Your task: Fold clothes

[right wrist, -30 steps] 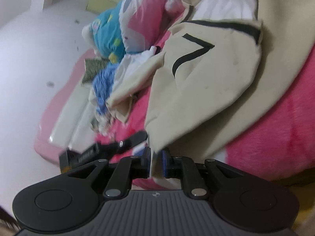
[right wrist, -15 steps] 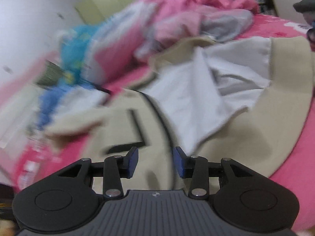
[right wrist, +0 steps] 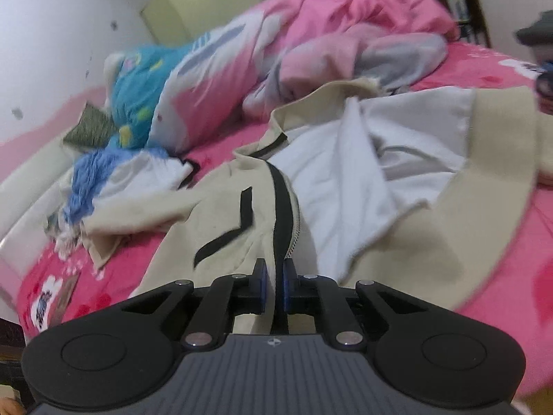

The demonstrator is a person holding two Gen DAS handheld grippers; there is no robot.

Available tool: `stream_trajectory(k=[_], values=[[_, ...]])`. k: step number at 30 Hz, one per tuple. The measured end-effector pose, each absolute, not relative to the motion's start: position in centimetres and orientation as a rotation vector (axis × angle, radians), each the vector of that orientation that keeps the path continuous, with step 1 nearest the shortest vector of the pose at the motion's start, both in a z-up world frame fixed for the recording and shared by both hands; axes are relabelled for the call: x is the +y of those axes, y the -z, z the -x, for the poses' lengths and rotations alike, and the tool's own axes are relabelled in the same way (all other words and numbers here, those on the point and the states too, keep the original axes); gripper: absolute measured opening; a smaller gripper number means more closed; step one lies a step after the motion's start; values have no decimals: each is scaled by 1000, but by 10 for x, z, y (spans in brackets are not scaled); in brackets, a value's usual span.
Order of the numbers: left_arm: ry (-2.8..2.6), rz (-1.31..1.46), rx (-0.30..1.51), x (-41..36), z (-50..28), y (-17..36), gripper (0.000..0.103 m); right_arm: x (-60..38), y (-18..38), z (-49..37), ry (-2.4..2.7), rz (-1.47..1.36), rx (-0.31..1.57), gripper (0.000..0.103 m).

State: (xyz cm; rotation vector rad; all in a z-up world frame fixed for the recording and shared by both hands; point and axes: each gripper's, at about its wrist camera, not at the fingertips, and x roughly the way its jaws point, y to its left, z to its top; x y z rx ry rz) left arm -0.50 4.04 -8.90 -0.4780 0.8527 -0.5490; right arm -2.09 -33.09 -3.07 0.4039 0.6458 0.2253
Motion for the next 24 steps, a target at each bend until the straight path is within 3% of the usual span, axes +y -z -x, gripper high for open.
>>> stream_trajectory(k=[5, 12, 16, 19, 20, 24], values=[[539, 498, 893, 44, 2, 104, 6, -343, 78, 33, -164, -510, 743, 9], [544, 463, 888, 38, 5, 102, 6, -344, 77, 30, -165, -507, 721, 10], [563, 525, 902, 46, 6, 103, 15, -353, 83, 37, -174, -570, 711, 14], [559, 552, 882, 55, 8, 98, 23, -357, 77, 48, -151, -566, 683, 24], [549, 546, 865, 58, 9, 95, 24, -359, 75, 52, -142, -564, 673, 28], [525, 516, 778, 71, 9, 75, 26, -367, 53, 67, -74, -507, 601, 30]])
